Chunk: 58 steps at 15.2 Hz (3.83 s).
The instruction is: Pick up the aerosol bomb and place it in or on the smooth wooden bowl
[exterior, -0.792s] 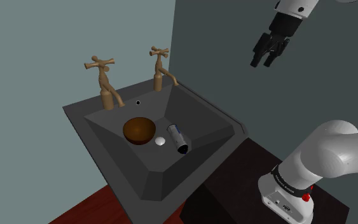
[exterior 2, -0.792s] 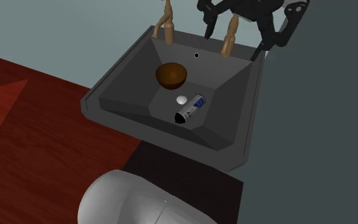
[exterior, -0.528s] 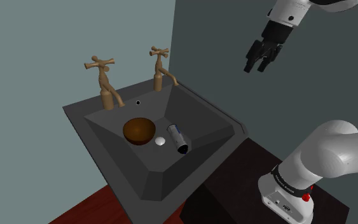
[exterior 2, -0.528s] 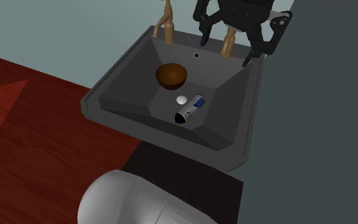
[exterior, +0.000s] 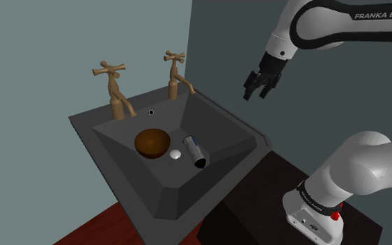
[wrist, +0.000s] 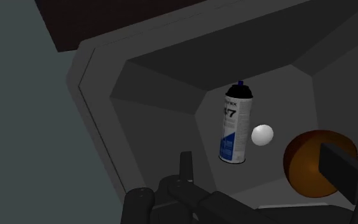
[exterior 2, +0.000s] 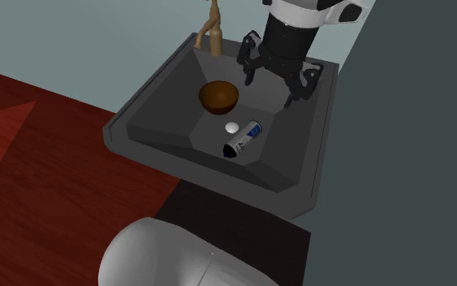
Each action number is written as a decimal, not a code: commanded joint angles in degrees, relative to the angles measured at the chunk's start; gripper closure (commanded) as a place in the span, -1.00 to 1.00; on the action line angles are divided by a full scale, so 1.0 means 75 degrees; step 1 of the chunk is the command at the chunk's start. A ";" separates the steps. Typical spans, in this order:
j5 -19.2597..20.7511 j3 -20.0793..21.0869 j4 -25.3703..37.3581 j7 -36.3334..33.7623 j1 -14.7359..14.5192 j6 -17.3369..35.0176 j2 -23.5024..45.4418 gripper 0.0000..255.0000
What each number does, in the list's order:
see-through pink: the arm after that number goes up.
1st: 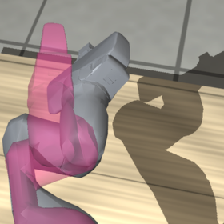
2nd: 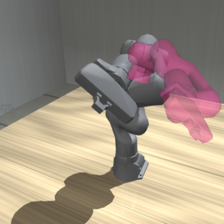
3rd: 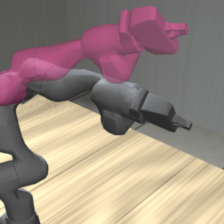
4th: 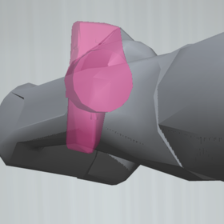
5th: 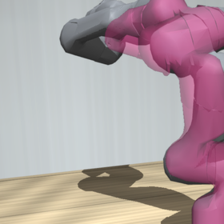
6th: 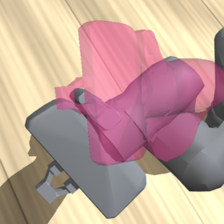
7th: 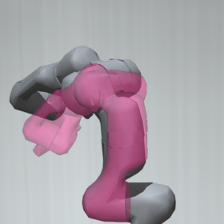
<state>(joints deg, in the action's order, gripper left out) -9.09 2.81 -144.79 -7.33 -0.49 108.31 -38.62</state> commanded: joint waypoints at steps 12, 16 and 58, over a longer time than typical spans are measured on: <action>-0.0464 0.0825 -0.0847 -0.0651 -0.0230 0.3902 0.2935 -1.00; -0.0435 0.1032 -0.0673 -0.0919 -0.0264 0.5038 0.4215 -1.00; 0.0603 0.0640 0.1493 -0.2348 -0.1070 0.8049 0.9331 1.00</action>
<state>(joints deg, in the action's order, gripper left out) -4.51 7.51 -133.17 -24.92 -8.60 169.18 32.33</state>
